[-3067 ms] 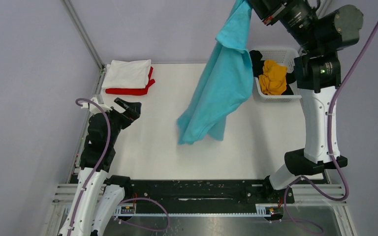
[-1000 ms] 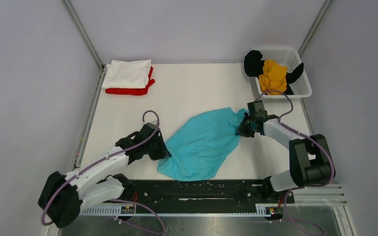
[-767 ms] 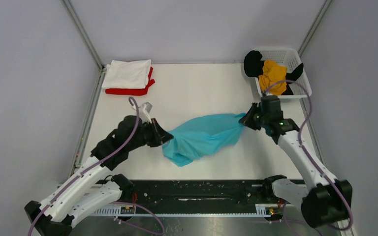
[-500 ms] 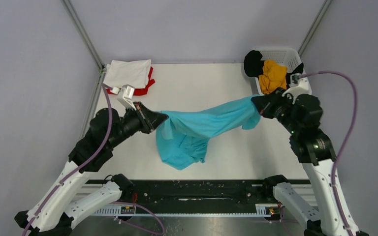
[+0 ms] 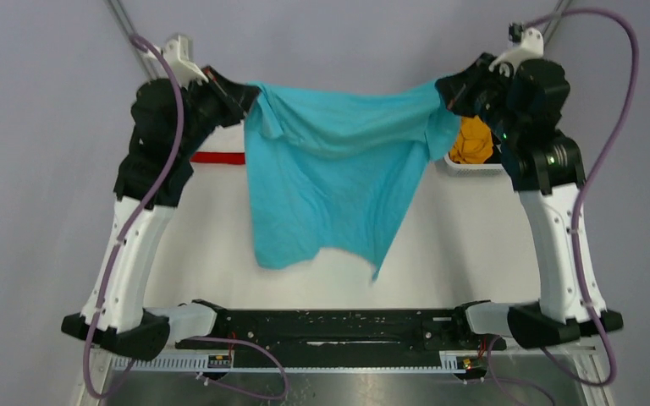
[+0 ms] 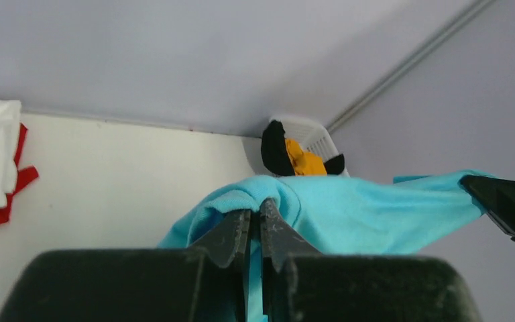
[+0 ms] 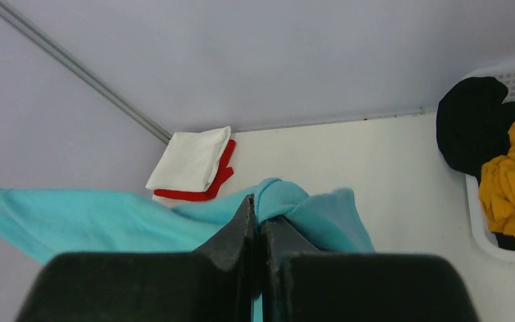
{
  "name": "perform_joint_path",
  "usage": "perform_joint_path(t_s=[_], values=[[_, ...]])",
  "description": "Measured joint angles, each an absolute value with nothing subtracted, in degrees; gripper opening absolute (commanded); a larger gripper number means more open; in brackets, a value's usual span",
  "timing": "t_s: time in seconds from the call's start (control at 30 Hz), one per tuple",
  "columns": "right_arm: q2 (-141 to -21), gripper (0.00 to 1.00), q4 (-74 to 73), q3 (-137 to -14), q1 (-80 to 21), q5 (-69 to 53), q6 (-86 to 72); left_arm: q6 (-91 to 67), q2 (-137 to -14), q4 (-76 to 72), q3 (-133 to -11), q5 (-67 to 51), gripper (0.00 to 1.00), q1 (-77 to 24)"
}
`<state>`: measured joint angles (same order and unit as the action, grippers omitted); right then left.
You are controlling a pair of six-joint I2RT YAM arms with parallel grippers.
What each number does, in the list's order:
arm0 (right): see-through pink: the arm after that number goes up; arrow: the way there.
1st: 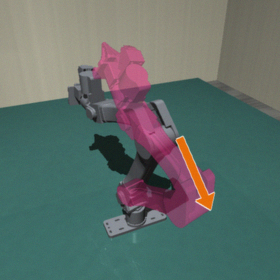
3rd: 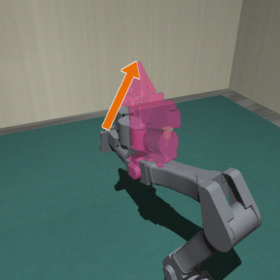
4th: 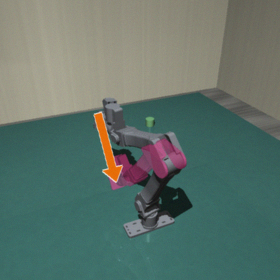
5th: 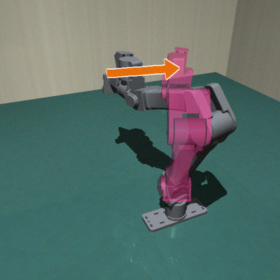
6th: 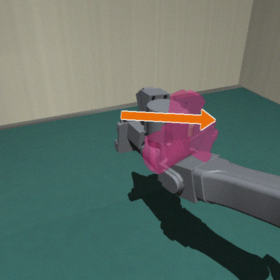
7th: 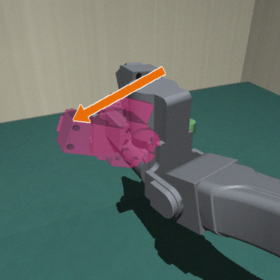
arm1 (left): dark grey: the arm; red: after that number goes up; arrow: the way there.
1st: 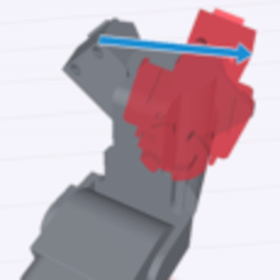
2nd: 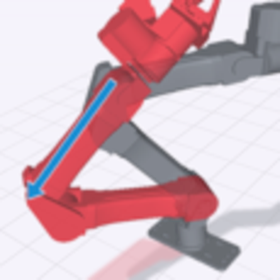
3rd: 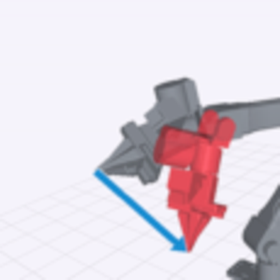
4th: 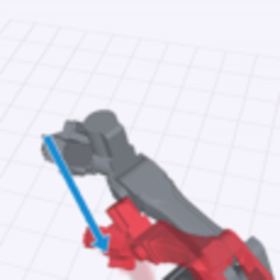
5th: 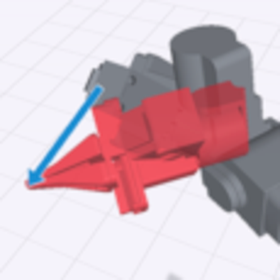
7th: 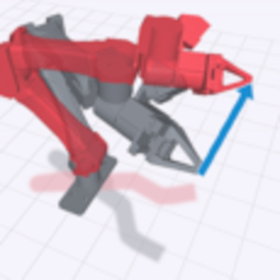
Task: Fold and stack the t-shirts
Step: Flatten out the tshirt
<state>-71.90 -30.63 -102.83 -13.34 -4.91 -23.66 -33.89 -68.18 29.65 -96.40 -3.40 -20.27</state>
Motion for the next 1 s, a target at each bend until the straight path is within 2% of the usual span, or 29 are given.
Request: perform_joint_path(t_s=[0.17,0.27,0.4,0.5,0.7,0.8,0.9,1.0], values=[[-88.0,0.00,-36.0,-126.9,-13.3,-3.9,-22.2,-33.8,-81.6,32.5,-116.0,-9.8,0.00,-12.9],[-94.3,0.00,-39.0,-140.6,-13.0,-4.2,-21.7,-33.8,-84.7,34.0,-123.5,-12.1,0.00,-12.1],[-93.5,0.00,-40.3,-142.9,-12.2,-5.3,-21.3,-32.6,-83.0,34.0,-124.7,-13.3,0.00,-11.9],[-87.5,0.00,-39.7,-131.5,-11.4,-6.2,-20.8,-31.9,-75.0,32.7,-112.7,-12.8,0.00,-11.9],[-74.4,0.00,-38.3,-92.9,-10.7,-6.3,-19.8,-36.6,-53.5,29.6,-68.3,-12.1,0.00,-12.0],[-73.0,0.02,-38.9,-77.9,-10.7,-5.0,-19.2,-41.1,-49.0,29.4,-49.1,-14.0,0.00,-12.2],[-74.2,0.06,-41.6,-69.5,-10.4,-1.7,-19.0,-44.6,-47.3,33.2,-35.7,-15.0,0.16,-14.0],[-78.3,0.15,-43.3,-67.5,-9.8,2.3,-19.3,-48.2,-42.3,35.0,-27.3,-15.4,0.28,-18.4]])
